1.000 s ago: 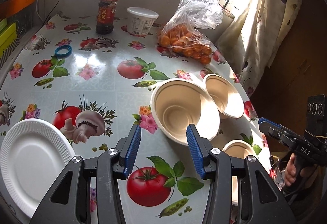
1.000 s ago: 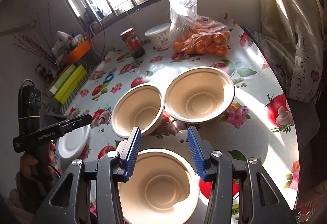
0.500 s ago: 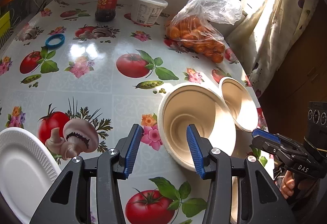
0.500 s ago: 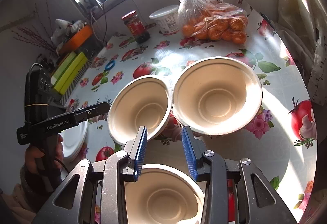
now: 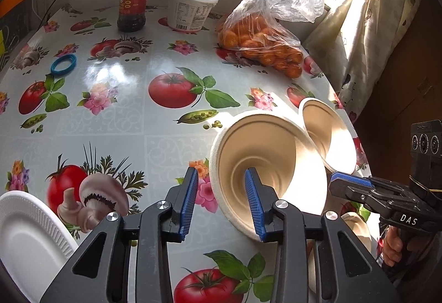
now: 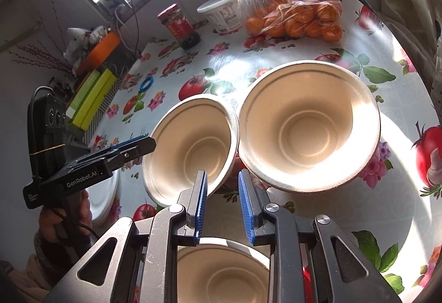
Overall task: Organize plates and bowls
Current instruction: 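Lift the beige bowl with the left gripper and carry it over another bowl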
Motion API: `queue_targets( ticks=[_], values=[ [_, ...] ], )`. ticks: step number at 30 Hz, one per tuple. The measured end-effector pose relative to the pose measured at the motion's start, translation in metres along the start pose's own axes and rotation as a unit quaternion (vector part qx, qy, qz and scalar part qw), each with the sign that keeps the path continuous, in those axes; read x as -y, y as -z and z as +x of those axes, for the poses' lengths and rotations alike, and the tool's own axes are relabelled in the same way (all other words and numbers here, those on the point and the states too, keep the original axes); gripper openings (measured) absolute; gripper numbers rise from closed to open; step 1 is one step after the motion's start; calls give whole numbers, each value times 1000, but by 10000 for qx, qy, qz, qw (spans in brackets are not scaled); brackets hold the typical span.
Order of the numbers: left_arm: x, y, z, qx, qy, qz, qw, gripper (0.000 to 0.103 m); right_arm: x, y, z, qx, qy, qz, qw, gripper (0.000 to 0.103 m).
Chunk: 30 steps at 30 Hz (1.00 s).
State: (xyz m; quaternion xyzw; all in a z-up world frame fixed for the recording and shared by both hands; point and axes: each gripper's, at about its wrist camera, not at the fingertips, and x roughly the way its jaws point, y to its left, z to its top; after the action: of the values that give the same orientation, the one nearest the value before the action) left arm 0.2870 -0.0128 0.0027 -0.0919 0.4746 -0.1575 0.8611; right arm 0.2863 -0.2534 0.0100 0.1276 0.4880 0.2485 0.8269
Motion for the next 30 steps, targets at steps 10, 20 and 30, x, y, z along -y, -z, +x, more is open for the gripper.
queue_targets(
  ticks=[10, 20, 30],
  values=[
    [-3, 2, 5, -10, 214, -95, 9997, 33, 2, -2, 7, -45, -91, 134, 9999, 23],
    [6, 3, 4, 1, 419, -27, 9991, 33, 3, -2, 10, -54, -74, 195, 9998, 23],
    [2, 5, -2, 17, 474, -175, 9987, 33, 3, -2, 10, -29, -172, 325, 9993, 23]
  ],
)
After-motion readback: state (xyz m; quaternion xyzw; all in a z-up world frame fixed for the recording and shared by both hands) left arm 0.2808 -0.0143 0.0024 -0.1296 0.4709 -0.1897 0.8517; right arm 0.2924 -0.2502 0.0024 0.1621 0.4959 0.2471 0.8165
